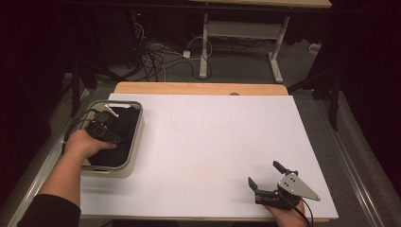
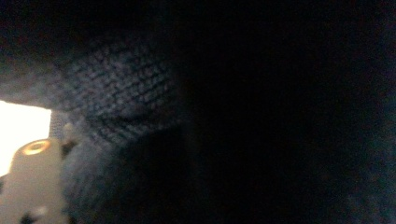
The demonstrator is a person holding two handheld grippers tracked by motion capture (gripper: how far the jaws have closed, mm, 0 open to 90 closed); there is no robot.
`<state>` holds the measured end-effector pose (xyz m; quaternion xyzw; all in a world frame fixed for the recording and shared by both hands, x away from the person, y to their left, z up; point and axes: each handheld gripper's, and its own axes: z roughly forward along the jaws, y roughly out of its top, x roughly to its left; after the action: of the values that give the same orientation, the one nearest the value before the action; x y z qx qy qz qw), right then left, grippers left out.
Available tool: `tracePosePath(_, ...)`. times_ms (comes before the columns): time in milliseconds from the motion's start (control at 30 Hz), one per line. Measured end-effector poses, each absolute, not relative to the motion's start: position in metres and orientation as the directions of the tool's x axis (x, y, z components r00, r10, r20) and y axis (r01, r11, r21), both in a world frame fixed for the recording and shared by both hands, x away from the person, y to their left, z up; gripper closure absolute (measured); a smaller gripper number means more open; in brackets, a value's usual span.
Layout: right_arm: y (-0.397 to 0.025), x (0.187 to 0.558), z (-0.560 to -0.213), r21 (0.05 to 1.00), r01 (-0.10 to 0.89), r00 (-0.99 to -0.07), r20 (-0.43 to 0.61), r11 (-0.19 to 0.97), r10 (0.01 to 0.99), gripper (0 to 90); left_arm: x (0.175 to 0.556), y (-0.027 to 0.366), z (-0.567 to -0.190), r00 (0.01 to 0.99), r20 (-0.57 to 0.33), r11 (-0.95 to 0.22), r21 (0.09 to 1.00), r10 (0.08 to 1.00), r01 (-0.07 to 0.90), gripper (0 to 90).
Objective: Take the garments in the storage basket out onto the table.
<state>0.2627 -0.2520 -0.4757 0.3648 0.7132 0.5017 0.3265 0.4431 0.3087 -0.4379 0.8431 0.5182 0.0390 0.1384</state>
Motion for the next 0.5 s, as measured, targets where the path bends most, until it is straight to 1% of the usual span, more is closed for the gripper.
tracePosePath(33, -0.252, 0.263, -0.476, 0.954, 0.193, -0.521, -0.100, 0.230, 0.848, 0.0, 0.442, 0.309, -0.437, 0.463, -0.078, -0.427, 0.279, 0.883, 0.860, 24.6)
tracePosePath(67, -0.252, 0.263, -0.476, 0.954, 0.193, -0.521, -0.100, 0.231, 0.848, 0.0, 0.442, 0.310, -0.436, 0.466, -0.082, -0.428, 0.281, 0.881, 0.859, 24.6)
tracePosePath(133, -0.252, 0.262, -0.475, 0.954, 0.191, -0.520, -0.102, 0.232, 0.848, 0.0, 0.441, 0.312, -0.434, 0.469, -0.088, -0.427, 0.291, 0.879, 0.856, 29.9)
tracePosePath(167, -0.253, 0.262, -0.475, 0.954, 0.190, -0.519, -0.104, 0.233, 0.849, 0.0, 0.440, 0.313, -0.432, 0.472, -0.092, -0.429, 0.292, 0.877, 0.855, 35.0)
tracePosePath(233, -0.253, 0.262, -0.474, 0.955, 0.188, -0.517, -0.103, 0.231, 0.850, 0.0, 0.441, 0.315, -0.428, 0.473, -0.098, -0.431, 0.286, 0.875, 0.856, 36.6)
tracePosePath(267, -0.254, 0.262, -0.474, 0.955, 0.190, -0.515, -0.101, 0.228, 0.851, 0.0, 0.441, 0.315, -0.425, 0.471, -0.101, -0.429, 0.281, 0.876, 0.859, 40.0)
tracePosePath(333, -0.254, 0.262, -0.474, 0.955, 0.190, -0.514, -0.101, 0.227, 0.852, 0.0, 0.442, 0.315, -0.421, 0.456, -0.108, -0.415, 0.269, 0.884, 0.869, 41.2)
tracePosePath(500, -0.255, 0.262, -0.474, 0.956, 0.188, -0.511, -0.101, 0.225, 0.854, 0.0, 0.445, 0.310, -0.413, 0.454, -0.084, -0.424, 0.240, 0.887, 0.873, 42.6)
